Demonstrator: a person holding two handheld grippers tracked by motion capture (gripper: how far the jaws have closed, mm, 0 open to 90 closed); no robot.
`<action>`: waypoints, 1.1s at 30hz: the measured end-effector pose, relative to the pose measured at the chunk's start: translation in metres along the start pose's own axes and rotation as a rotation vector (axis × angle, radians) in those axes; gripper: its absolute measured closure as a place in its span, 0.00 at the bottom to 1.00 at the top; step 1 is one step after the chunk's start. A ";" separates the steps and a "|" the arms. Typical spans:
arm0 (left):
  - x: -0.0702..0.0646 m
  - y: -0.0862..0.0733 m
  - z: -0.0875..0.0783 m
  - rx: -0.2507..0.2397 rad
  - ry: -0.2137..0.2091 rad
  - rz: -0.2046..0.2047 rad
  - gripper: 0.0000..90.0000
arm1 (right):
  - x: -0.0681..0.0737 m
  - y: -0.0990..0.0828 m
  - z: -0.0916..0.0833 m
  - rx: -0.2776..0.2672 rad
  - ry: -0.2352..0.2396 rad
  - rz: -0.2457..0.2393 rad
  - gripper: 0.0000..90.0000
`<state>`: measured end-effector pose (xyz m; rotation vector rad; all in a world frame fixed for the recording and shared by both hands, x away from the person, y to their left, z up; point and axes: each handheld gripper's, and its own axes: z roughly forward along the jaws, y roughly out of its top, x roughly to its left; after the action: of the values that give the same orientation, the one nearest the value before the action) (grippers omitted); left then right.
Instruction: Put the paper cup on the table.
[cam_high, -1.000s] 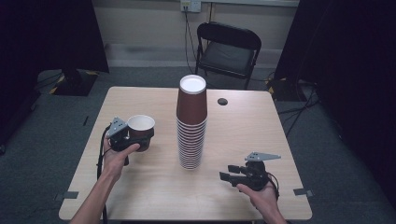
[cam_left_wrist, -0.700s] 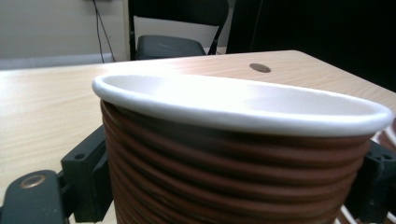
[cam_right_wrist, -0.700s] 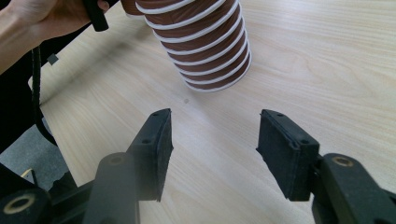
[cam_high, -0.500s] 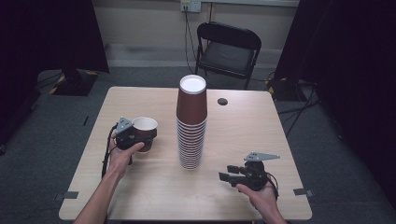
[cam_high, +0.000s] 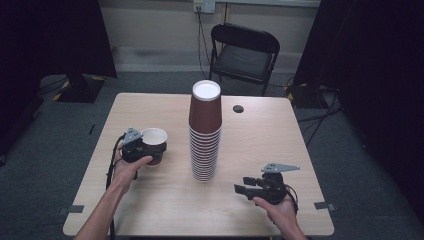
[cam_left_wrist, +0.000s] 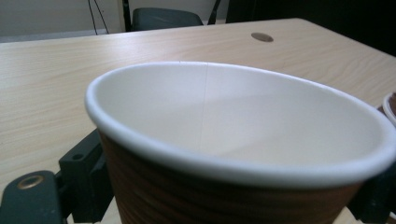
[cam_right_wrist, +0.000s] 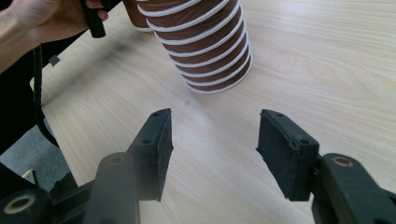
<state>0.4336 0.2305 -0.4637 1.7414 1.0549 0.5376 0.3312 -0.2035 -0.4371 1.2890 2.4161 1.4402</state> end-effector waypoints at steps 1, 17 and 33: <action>0.000 0.000 -0.001 0.007 0.002 0.002 0.11 | 0.000 0.000 0.000 -0.001 0.001 0.001 0.50; -0.012 -0.009 -0.013 -0.002 0.017 0.061 0.10 | 0.001 0.000 0.000 -0.008 0.001 0.003 0.49; -0.001 -0.021 -0.026 0.058 -0.003 0.039 0.12 | 0.003 0.000 0.001 -0.003 0.007 0.007 0.49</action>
<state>0.4050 0.2453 -0.4723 1.8169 1.0450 0.5330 0.3298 -0.2010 -0.4368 1.2950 2.4156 1.4521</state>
